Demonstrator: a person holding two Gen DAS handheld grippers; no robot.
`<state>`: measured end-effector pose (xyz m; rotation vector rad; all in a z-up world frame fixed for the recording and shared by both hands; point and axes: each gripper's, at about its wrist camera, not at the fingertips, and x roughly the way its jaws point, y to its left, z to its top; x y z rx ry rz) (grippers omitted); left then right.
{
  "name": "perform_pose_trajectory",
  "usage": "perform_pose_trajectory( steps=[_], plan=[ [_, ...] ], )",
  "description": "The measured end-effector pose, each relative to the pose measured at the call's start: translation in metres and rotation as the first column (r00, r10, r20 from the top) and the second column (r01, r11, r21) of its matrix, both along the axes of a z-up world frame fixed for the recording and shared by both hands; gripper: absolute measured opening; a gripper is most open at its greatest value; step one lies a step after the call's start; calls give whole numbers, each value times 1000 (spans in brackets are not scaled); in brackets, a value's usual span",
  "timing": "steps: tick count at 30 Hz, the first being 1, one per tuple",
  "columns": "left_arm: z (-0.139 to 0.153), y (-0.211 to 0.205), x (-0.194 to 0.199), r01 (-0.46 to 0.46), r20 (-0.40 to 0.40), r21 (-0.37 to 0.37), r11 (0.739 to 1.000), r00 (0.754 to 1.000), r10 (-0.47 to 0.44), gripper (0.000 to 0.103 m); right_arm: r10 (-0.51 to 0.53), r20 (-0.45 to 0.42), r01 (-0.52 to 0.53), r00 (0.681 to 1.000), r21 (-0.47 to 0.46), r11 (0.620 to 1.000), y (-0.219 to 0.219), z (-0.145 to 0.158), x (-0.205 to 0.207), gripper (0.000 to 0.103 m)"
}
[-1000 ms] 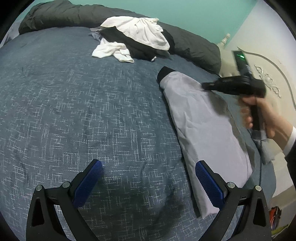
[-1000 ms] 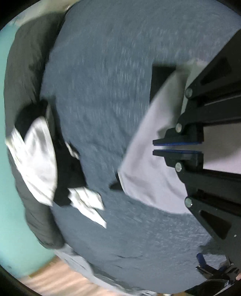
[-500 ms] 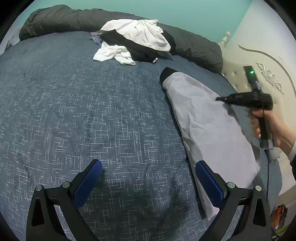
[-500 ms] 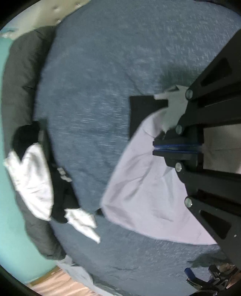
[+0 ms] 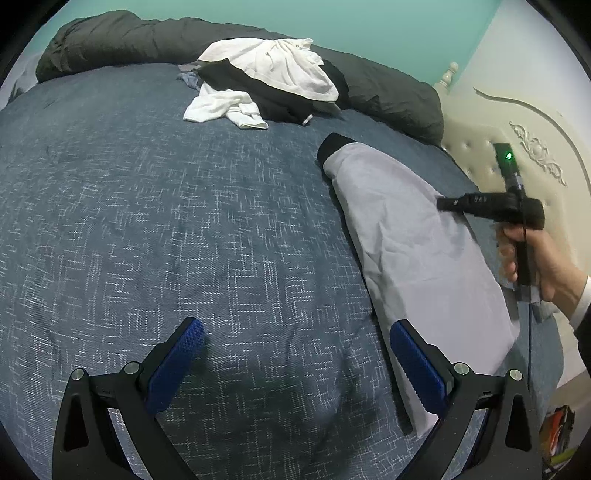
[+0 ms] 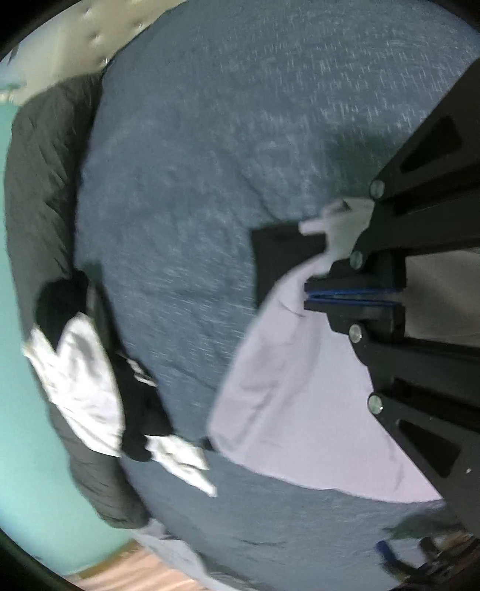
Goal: Fold clothes
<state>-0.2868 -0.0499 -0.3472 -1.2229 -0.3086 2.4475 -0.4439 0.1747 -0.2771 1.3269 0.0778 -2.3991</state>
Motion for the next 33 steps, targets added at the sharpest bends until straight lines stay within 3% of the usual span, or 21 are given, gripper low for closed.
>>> perform_pose_trajectory(
  steps=[4, 13, 17, 20, 23, 28, 33],
  plan=[
    [0, 0, 0, -1, 1, 3, 1000, 1000, 1, 103, -66, -6, 66, 998, -85, 994, 15, 13, -16, 7],
    [-3, 2, 0, 4, 4, 2, 1000, 1000, -4, 103, 47, 48, -45, 998, -53, 998, -1, 0, -20, 20],
    [-4, 2, -1, 4, 5, 3, 1000, 1000, -4, 103, 64, 44, -64, 997, 0, 998, -5, -9, -19, 20],
    [-6, 2, -1, 5, 7, 0, 1000, 1000, -5, 103, 60, 50, -60, 997, 16, 998, -5, -13, -24, 6],
    [-7, 3, -2, 7, 11, 0, 1000, 1000, -7, 103, 3, 70, 0, 998, -47, 999, 5, -14, -34, 2],
    [-10, 6, -1, 16, 15, -7, 1000, 1000, -16, 103, -47, 115, 56, 992, -76, 996, 9, -23, -47, 2],
    [-12, 6, -2, 23, 21, -6, 1000, 1000, -23, 103, -126, 265, 205, 956, -296, 933, 42, -44, -63, 2]
  ],
)
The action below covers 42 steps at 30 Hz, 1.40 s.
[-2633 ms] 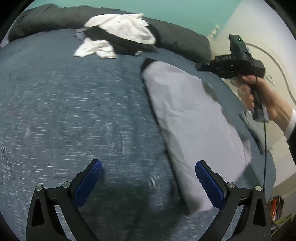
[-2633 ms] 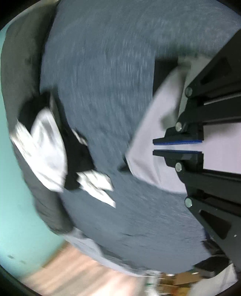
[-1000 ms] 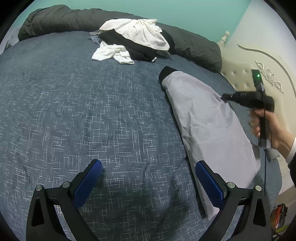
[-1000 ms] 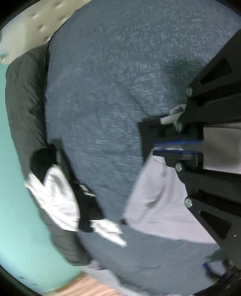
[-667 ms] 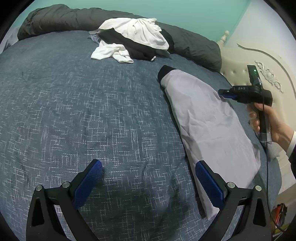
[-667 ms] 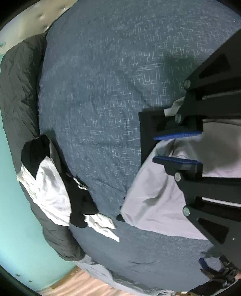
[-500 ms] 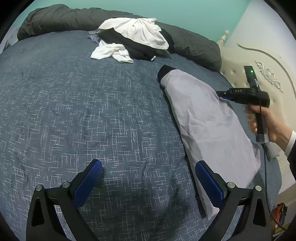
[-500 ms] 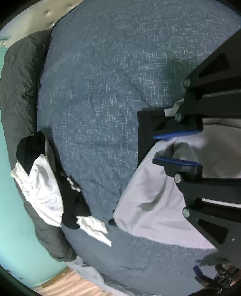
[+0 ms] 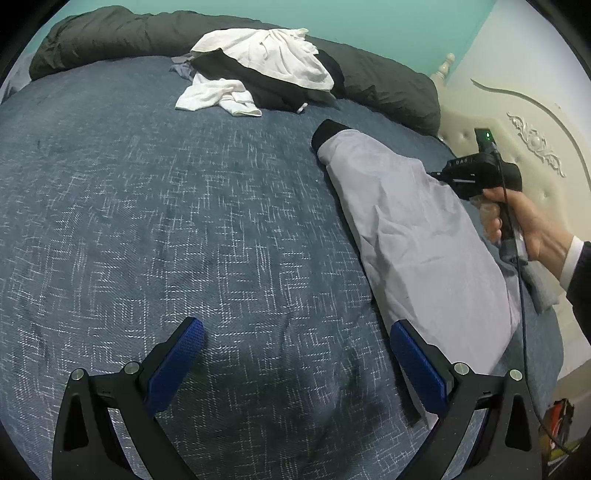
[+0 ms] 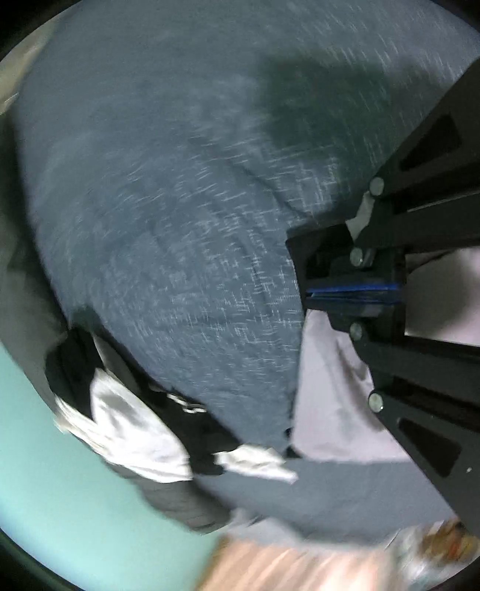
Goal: Fold clothes
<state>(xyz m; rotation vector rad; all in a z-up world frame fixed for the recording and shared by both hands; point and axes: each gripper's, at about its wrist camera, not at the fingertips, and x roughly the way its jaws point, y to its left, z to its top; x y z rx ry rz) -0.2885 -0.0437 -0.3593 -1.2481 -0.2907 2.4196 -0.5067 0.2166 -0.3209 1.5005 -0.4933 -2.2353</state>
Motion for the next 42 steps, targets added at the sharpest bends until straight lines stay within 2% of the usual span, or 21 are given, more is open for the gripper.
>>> perform_pose_trajectory(
  steps=[2, 5, 12, 17, 20, 23, 24, 27, 32, 38, 40, 42],
  plan=[
    [-1, -1, -1, 0, 1, 1, 1000, 1000, 0, 103, -12, 22, 12, 1000, -17, 1000, 6, -5, -1, 2],
    [-2, -1, -1, -1, 4, 1, 1000, 1000, 1, 103, 13, 4, -13, 1000, -1, 1000, 4, 0, 2, 2],
    [1, 1, 0, 3, -4, 1, 1000, 1000, -3, 103, 41, -143, -27, 989, 98, 995, 10, 45, 22, 5],
    [2, 3, 1, 5, -6, 0, 1000, 1000, -5, 103, 170, -193, -152, 966, 100, 983, 1, 65, 51, 5],
    [2, 4, 2, 5, -6, -5, 1000, 1000, -5, 103, 229, -163, -203, 960, 161, 966, -14, 53, 57, 5],
    [3, 6, 3, 8, -11, -13, 1000, 1000, -8, 103, 221, -99, -198, 970, 197, 960, -17, 28, 52, 5],
    [4, 6, 3, 8, -12, -14, 1000, 1000, -8, 103, 216, -90, -193, 972, 215, 957, -17, 21, 50, 0],
    [4, 7, 2, 11, -12, -12, 1000, 1000, -11, 103, 190, -87, -168, 978, 208, 963, -10, 14, 49, 0],
    [5, 10, 3, 22, -1, -14, 1000, 1000, -22, 103, 161, -128, -133, 979, 205, 970, 1, 34, 57, 2],
    [17, 21, 8, 45, -23, -37, 998, 999, -46, 103, 144, -101, -127, 984, 161, 979, 23, 60, 84, 4],
    [21, 27, 11, 57, -27, -46, 997, 998, -58, 103, 142, -78, -130, 987, 134, 982, 33, 63, 101, 9],
    [23, 34, 15, 71, -27, -53, 996, 997, -72, 103, 135, -35, -131, 990, 104, 986, 43, 61, 118, 42]
  ],
)
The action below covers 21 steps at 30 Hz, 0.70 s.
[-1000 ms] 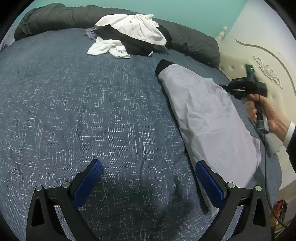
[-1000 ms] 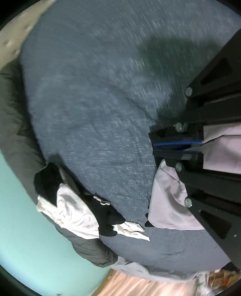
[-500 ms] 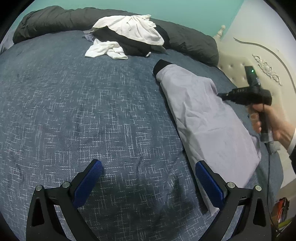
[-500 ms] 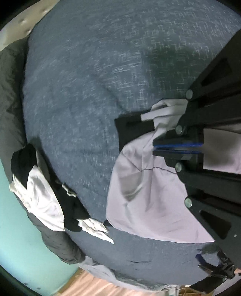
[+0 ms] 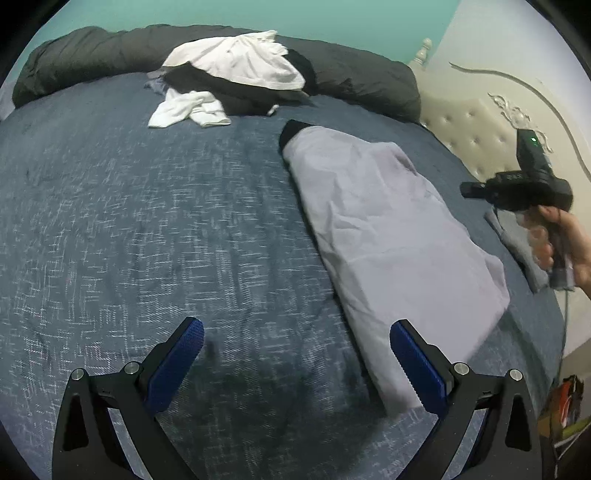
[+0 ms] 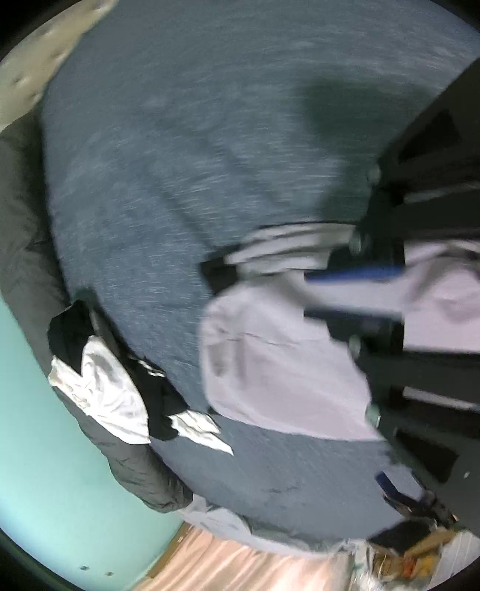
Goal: Fold clothes
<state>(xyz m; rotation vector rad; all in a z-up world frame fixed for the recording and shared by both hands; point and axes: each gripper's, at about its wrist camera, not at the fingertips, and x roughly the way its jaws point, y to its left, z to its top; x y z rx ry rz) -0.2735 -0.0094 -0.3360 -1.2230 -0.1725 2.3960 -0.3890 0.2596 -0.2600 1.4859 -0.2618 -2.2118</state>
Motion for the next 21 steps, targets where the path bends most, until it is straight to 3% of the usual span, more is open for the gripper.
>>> perform_pose_trajectory(
  steps=[2, 6, 12, 17, 21],
  plan=[
    [1, 6, 5, 14, 2, -13, 1000, 1000, -14, 103, 0, 33, 1, 999, -10, 1000, 10, -4, 20, 51],
    [1, 16, 13, 34, 8, -41, 999, 999, -34, 103, 19, 6, -19, 1000, -5, 1000, 27, -2, 57, 51],
    [6, 23, 22, 28, 23, -47, 998, 999, -27, 103, -2, 51, 2, 999, 4, 1000, 42, -18, 90, 49],
    [18, 24, 31, -8, 14, -43, 999, 1000, 9, 103, 25, 45, -27, 999, 44, 999, 36, -33, 100, 38],
    [27, 25, 38, -35, 0, -49, 998, 999, 35, 103, 24, 51, -26, 998, 47, 999, 33, -46, 100, 16]
  ],
)
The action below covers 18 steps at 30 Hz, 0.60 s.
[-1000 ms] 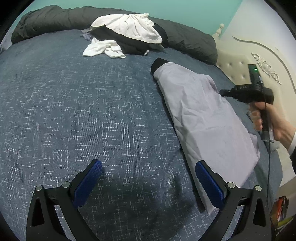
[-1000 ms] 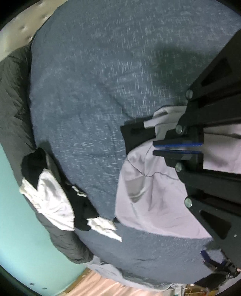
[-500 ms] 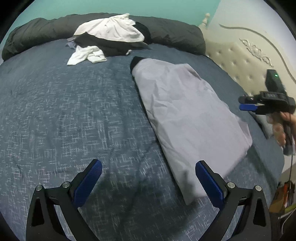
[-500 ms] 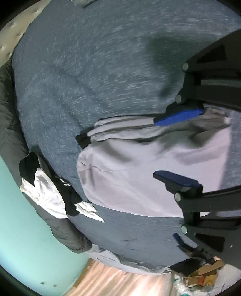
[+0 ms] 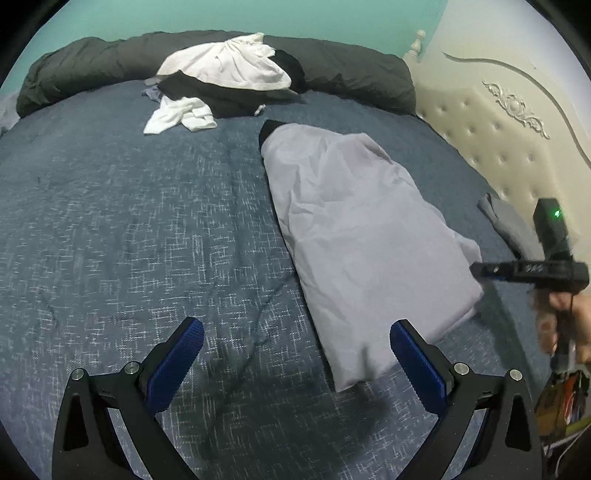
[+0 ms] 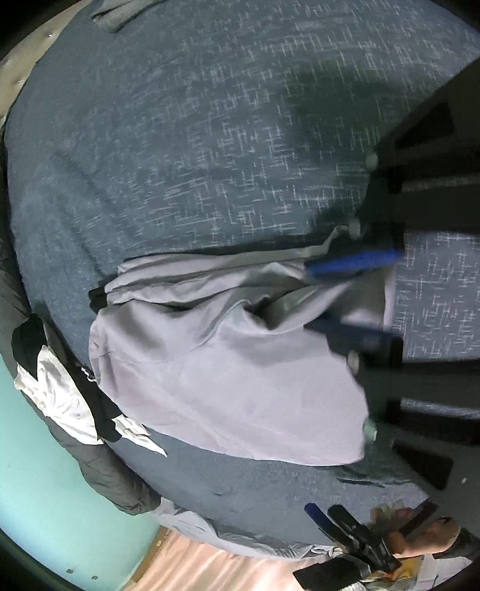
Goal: Fold clothes
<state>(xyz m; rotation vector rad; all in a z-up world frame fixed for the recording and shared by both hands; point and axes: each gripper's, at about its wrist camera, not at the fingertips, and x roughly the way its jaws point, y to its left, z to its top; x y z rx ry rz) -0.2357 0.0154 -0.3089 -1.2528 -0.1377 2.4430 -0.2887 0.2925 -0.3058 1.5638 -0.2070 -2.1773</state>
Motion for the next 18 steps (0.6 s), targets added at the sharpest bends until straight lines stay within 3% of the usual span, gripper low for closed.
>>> perform_pose_trajectory(
  steps=[4, 10, 18],
  plan=[
    [5, 2, 4, -6, -1, -9, 1000, 1000, 6, 103, -6, -7, 6, 1000, -12, 1000, 0, -2, 6, 3],
    [8, 5, 2, -16, -2, -28, 999, 1000, 16, 103, 13, -16, -13, 1000, 0, 1000, 1, 2, 19, 2],
    [7, 10, 6, -9, 1, -13, 1000, 1000, 9, 103, -49, -2, 49, 999, -20, 999, 8, -8, 23, 2]
  ],
)
